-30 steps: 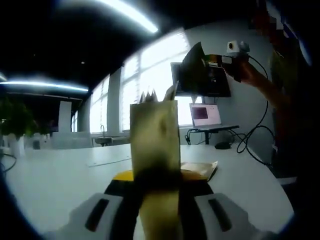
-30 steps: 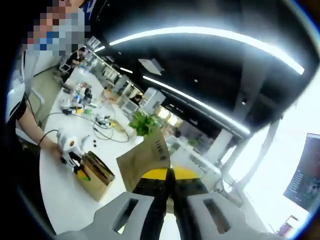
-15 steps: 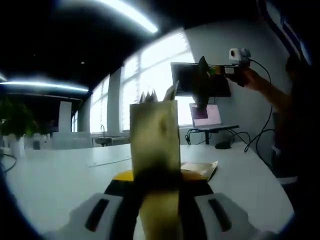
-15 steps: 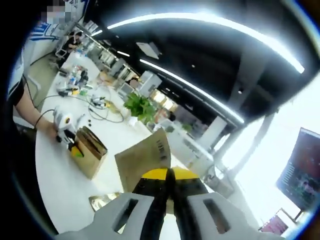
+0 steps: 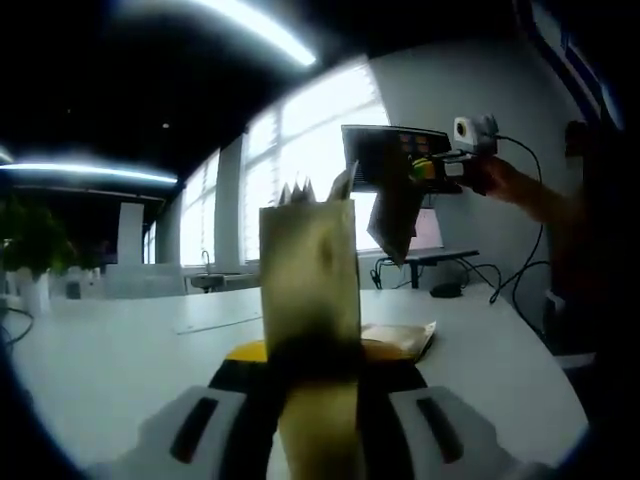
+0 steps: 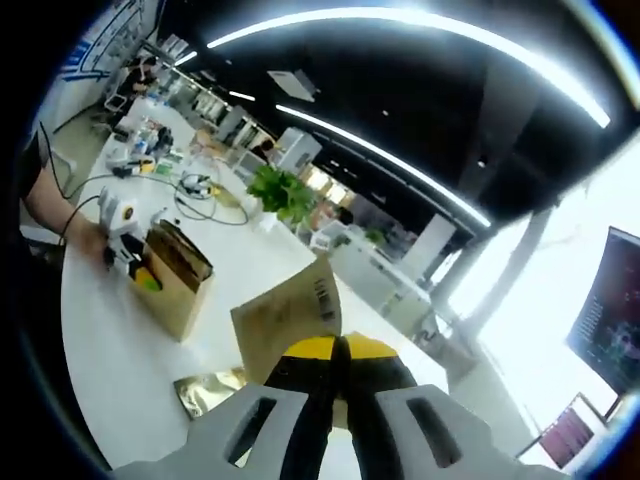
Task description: Extract single mask from mask box in order stack masks on table
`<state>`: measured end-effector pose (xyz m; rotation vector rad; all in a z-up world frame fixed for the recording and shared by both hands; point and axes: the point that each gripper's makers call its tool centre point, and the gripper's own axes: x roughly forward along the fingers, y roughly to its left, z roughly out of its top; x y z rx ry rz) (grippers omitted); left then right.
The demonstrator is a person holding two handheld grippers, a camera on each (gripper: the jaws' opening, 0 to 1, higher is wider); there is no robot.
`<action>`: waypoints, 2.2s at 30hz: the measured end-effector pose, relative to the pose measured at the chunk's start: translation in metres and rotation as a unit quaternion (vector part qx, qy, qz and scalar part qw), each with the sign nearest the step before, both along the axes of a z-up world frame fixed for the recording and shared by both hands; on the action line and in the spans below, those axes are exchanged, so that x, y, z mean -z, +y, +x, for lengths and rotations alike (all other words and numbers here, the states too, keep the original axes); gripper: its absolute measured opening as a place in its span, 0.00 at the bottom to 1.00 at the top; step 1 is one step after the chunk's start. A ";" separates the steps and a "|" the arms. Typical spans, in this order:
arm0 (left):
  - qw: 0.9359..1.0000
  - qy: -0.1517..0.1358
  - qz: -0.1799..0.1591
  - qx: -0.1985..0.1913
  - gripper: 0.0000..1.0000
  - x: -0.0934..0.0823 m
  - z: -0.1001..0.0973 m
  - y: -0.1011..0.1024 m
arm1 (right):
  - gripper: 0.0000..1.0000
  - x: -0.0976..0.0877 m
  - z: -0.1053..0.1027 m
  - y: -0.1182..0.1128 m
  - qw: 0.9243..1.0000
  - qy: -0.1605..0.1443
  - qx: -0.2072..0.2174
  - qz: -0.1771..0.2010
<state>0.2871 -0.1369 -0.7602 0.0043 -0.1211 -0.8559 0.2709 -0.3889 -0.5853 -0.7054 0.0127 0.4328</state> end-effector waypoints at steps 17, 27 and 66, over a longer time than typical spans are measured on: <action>1.000 0.001 0.000 0.001 0.32 0.003 -0.001 0.001 | 0.00 0.051 0.025 0.005 0.999 0.019 0.020 -0.016; 1.000 0.002 -0.001 0.001 0.32 0.004 0.000 0.002 | 0.00 0.069 0.042 0.009 0.999 0.024 0.029 -0.035; 1.000 0.004 -0.002 0.002 0.32 0.008 -0.001 0.002 | 0.00 0.179 0.016 0.057 0.972 0.032 -0.044 -0.227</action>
